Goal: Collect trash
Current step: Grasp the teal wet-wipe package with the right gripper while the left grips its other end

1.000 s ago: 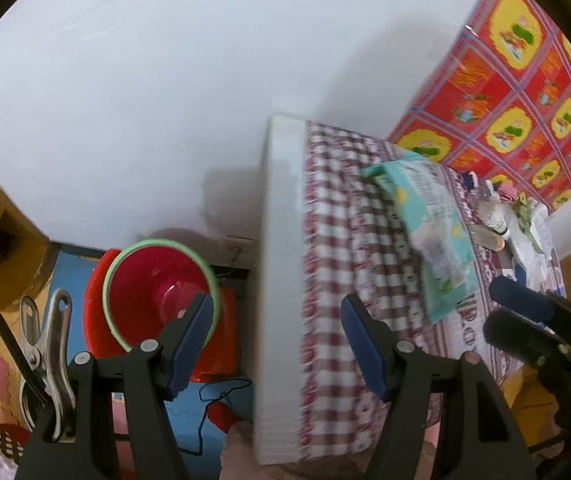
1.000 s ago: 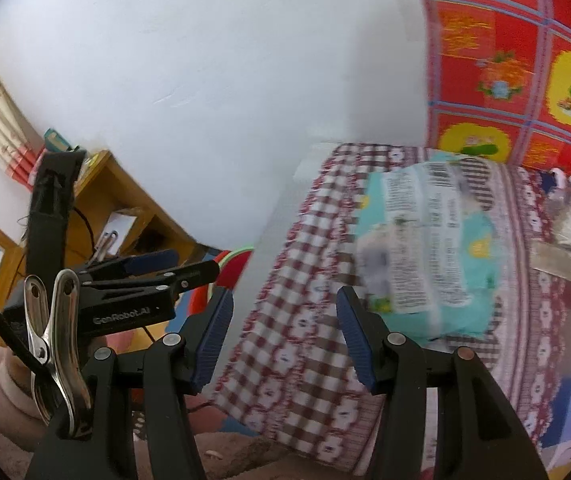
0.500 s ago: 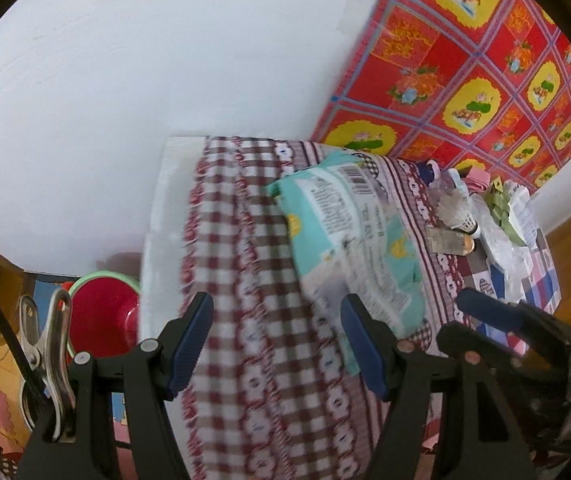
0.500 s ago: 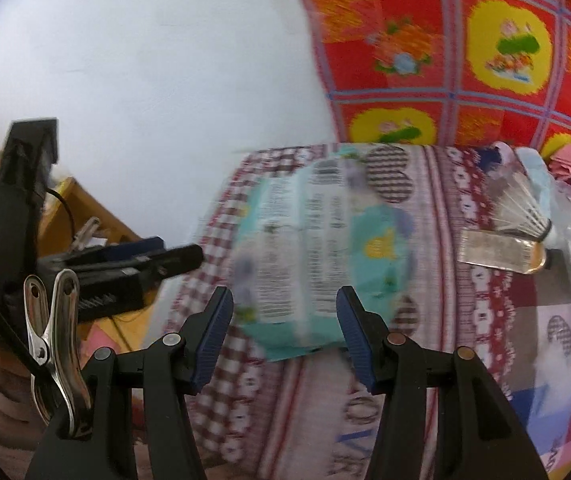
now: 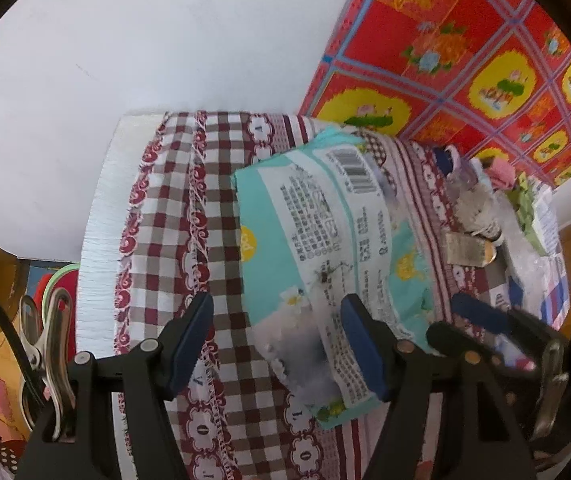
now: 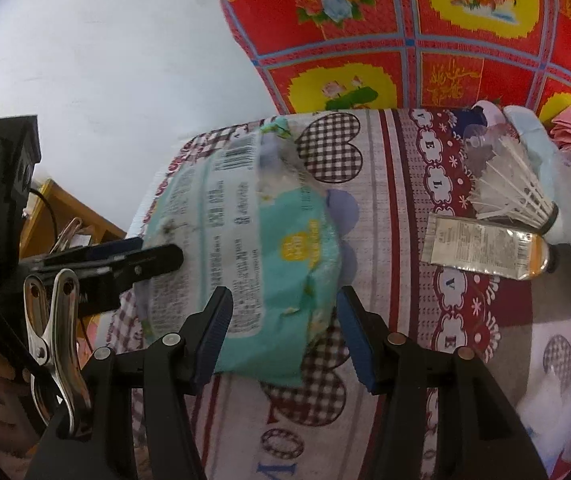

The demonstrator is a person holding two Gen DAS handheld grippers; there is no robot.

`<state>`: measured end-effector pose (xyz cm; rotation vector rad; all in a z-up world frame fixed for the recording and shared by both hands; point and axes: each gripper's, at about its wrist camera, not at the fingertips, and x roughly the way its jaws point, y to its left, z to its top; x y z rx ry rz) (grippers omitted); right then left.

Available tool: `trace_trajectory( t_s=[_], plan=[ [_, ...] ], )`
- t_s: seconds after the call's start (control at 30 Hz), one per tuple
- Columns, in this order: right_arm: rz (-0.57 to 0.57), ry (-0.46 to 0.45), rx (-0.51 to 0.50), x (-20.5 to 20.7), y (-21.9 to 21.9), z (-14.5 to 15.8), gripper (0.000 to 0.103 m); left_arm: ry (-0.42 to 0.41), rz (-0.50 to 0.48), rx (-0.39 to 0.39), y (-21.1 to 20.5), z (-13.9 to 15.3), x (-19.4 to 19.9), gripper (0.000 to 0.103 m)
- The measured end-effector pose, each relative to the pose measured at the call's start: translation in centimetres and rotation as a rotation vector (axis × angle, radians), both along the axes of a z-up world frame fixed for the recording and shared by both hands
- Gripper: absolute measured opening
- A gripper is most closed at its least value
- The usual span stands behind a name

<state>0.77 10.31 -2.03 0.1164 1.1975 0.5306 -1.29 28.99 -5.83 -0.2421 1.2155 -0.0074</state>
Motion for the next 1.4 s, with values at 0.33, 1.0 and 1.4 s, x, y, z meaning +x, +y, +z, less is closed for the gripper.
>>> trace_trajectory(
  t_s=[0.33, 1.0, 1.4],
  plan=[
    [0.012, 0.044, 0.033, 2.0, 0.0, -2.1, 0.055, 0.014, -0.011, -0.040, -1.1, -1.6, 0.3, 0.070],
    [0.040, 0.081, 0.110, 3.0, -0.5, -3.7, 0.061, 0.042, 0.034, -0.055, -1.4, -2.9, 0.7, 0.071],
    [0.036, 0.030, 0.065, 1.9, -0.4, -3.2, 0.024, -0.012, 0.047, -0.039, -1.4, -1.4, -0.7, 0.047]
  ],
)
